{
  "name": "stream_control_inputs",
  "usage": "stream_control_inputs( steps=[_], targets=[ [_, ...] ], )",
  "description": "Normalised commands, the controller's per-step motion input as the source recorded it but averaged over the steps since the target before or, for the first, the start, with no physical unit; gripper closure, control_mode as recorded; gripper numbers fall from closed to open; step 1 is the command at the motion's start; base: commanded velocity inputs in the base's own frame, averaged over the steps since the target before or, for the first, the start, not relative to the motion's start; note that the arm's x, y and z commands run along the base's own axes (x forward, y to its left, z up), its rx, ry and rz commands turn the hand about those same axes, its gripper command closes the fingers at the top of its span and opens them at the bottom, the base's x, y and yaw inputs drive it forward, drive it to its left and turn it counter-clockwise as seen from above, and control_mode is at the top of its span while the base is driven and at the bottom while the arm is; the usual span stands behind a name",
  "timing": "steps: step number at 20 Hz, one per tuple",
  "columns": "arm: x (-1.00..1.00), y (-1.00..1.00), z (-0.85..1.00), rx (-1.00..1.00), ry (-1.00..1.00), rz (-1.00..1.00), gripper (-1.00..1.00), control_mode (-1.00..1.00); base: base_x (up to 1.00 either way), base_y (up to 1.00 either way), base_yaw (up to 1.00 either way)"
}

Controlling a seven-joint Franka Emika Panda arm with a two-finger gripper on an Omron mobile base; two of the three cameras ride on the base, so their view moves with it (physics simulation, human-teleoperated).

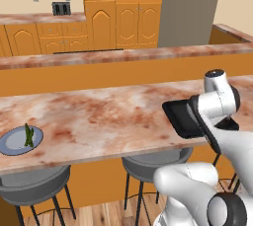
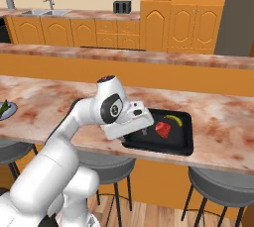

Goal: Create a steak meal by picking up the steak and asparagus from the tray and placing them on the plate. Leave the banana on the tray.

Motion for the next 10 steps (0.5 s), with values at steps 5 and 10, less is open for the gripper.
stream_control_inputs(
  steps=[5, 10],
  targets=[
    [0.79, -0.88, 0.0, 0.29, 0.02, -0.01, -1.0, -1.0, 0.0, 0.0, 0.0],
    [0.72, -0.37, 0.0, 0.24, 0.0, 0.0, -1.0, -1.0, 0.0, 0.0, 0.0]
  ],
)
